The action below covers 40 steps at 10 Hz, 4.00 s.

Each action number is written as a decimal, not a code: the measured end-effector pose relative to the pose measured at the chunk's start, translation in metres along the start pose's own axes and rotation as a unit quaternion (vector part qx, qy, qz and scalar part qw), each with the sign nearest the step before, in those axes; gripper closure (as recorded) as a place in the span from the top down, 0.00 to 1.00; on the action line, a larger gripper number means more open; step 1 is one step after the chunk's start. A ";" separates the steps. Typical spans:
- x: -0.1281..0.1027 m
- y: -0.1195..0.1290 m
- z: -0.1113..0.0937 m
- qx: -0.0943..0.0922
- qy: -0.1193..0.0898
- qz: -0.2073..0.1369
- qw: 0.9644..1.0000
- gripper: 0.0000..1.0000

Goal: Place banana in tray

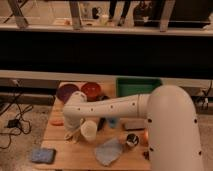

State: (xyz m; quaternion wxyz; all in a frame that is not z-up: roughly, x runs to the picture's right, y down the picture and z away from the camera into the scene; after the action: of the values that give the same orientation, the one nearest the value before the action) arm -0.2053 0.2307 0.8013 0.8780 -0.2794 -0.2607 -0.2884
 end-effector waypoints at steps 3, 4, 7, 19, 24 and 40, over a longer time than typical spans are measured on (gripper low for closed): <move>-0.005 -0.004 0.000 0.005 -0.009 -0.002 1.000 0.42; -0.005 -0.004 0.000 0.005 -0.009 -0.002 1.000 0.42; -0.005 -0.004 0.000 0.005 -0.010 -0.001 1.000 0.42; -0.006 -0.004 0.000 0.005 -0.010 -0.002 1.000 0.69; -0.006 -0.004 0.000 0.005 -0.010 -0.002 1.000 0.17; -0.066 -0.026 -0.064 0.069 0.042 -0.054 0.995 0.00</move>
State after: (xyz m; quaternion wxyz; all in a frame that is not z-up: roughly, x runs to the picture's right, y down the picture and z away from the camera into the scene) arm -0.2490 0.1964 0.7243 0.8884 -0.1913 -0.2575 -0.3284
